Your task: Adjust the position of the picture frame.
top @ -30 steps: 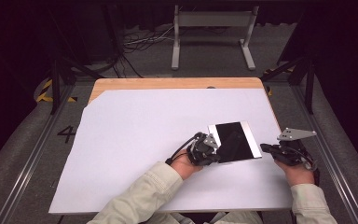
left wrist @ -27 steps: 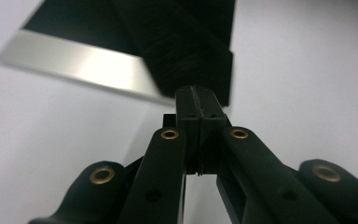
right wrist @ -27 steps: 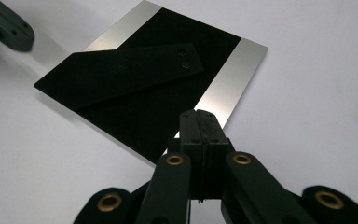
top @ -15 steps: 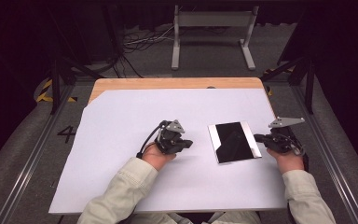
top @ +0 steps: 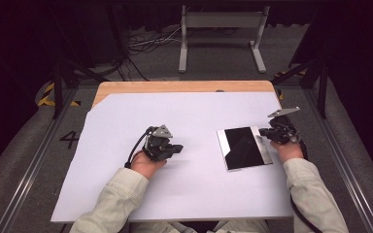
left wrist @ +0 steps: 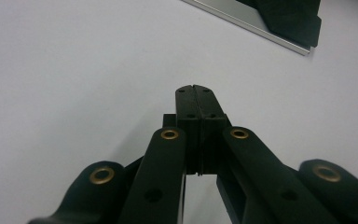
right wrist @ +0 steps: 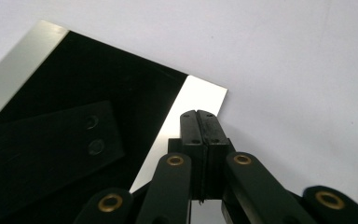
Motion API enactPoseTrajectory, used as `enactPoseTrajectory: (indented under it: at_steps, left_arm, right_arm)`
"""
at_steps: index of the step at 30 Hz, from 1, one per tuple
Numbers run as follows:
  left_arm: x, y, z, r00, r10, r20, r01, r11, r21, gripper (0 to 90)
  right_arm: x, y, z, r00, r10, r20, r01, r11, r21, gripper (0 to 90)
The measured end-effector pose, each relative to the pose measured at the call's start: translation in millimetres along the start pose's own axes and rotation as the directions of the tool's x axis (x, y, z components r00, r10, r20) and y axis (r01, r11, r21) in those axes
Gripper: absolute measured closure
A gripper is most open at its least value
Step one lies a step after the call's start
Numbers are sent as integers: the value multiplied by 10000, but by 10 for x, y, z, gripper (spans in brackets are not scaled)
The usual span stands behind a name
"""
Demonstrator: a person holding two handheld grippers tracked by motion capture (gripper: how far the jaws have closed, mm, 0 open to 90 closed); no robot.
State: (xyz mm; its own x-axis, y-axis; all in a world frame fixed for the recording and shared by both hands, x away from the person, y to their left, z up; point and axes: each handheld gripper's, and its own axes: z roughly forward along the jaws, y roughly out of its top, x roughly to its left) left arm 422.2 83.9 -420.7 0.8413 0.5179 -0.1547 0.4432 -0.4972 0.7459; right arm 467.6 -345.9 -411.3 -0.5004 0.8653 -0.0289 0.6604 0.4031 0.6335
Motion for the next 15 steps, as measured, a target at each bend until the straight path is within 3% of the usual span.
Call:
enactPoseTrajectory:
  at_steps: [4,7,15]
  left_arm:
    - [15,-19,-5,10000,-96,3,96,9999,-32,900]
    - [15,-32,-10,10000,-98,17,98,10000,20,900]
    - [72,-47,-60,9995,-325,-62,324,9994,-150,900]
  right_arm:
    - [-36,69,103,9987,101,496,-116,9995,302,900]
    - [-95,99,142,9961,463,755,-487,9983,307,900]
    - [-93,143,249,9957,347,863,-392,9979,512,900]
